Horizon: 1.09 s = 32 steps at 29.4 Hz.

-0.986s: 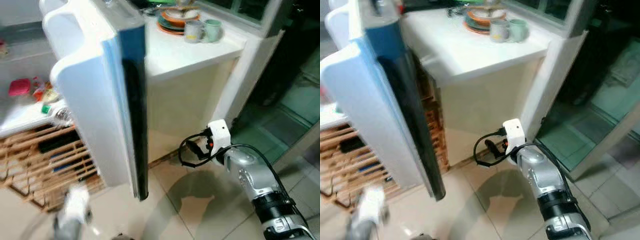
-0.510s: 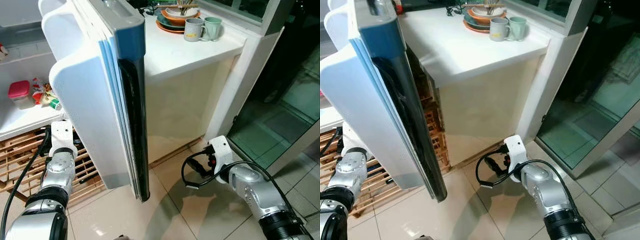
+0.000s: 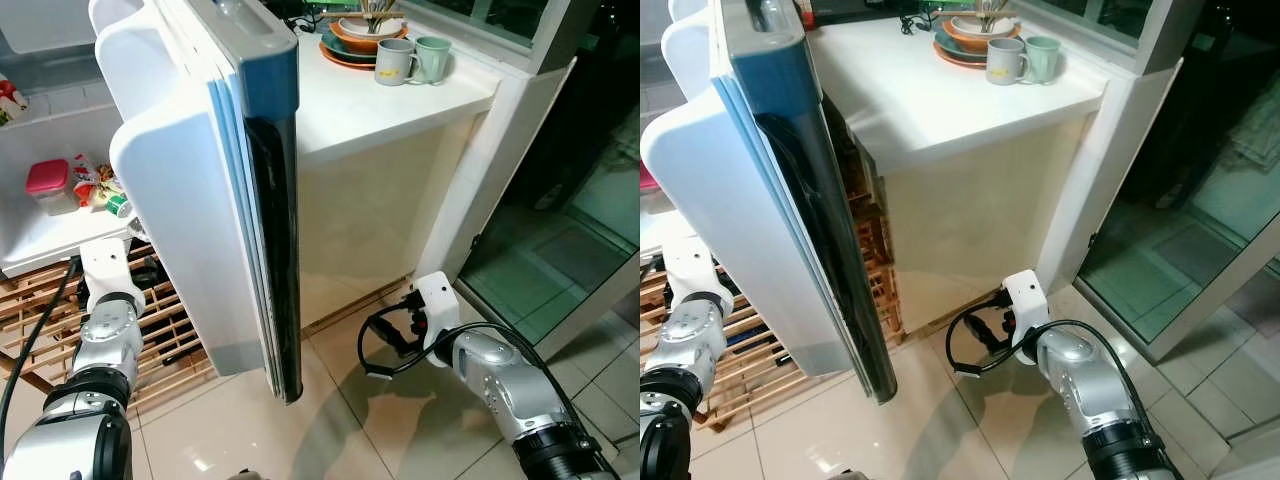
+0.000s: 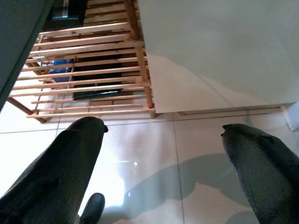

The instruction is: Restocking fridge

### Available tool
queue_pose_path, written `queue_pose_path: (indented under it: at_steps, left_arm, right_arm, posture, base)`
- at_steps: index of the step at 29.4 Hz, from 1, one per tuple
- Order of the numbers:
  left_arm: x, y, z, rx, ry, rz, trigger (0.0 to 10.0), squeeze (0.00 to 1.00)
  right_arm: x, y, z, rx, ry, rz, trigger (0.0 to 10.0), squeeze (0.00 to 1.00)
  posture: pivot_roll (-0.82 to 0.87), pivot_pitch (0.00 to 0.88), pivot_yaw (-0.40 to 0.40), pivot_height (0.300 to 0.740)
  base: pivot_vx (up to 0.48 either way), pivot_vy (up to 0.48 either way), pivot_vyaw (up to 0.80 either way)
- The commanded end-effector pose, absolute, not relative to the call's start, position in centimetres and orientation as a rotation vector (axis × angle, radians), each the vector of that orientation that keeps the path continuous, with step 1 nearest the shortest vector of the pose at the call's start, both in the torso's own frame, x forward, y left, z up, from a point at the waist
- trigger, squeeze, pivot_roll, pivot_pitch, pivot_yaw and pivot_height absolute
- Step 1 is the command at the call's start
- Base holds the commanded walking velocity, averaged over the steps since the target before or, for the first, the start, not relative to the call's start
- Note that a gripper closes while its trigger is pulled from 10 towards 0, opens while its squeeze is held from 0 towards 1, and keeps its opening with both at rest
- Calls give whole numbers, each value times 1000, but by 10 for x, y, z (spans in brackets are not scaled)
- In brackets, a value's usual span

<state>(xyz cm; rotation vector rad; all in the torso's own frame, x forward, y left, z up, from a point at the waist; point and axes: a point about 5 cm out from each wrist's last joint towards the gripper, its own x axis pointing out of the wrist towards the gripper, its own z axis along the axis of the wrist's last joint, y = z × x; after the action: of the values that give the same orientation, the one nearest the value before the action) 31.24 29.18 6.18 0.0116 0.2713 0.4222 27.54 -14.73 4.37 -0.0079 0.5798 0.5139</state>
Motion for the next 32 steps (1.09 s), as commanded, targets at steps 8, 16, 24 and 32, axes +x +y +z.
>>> queue_pose_path:
  at_steps: [8,16,24,32]
  left_arm:
    - [342,269,95,-249,88,258,10000,0]
    - [357,254,106,-382,83,174,10000,0]
    - [366,236,108,-454,113,112,10000,0]
    - [366,219,99,-456,164,44,10000,0]
  right_arm:
    - [275,-147,43,-3,579,515,10000,0]
    - [263,-149,44,3,569,583,10000,0]
    - [261,-150,42,9,575,567,10000,0]
    - [260,-147,40,11,579,575,10000,0]
  posture:
    - [-84,0,22,740]
    - [-97,0,16,740]
    - [-115,0,25,740]
    - [-115,0,26,740]
  base:
    - [0,0,0]
    - [0,0,0]
    - [0,0,0]
    - [0,0,0]
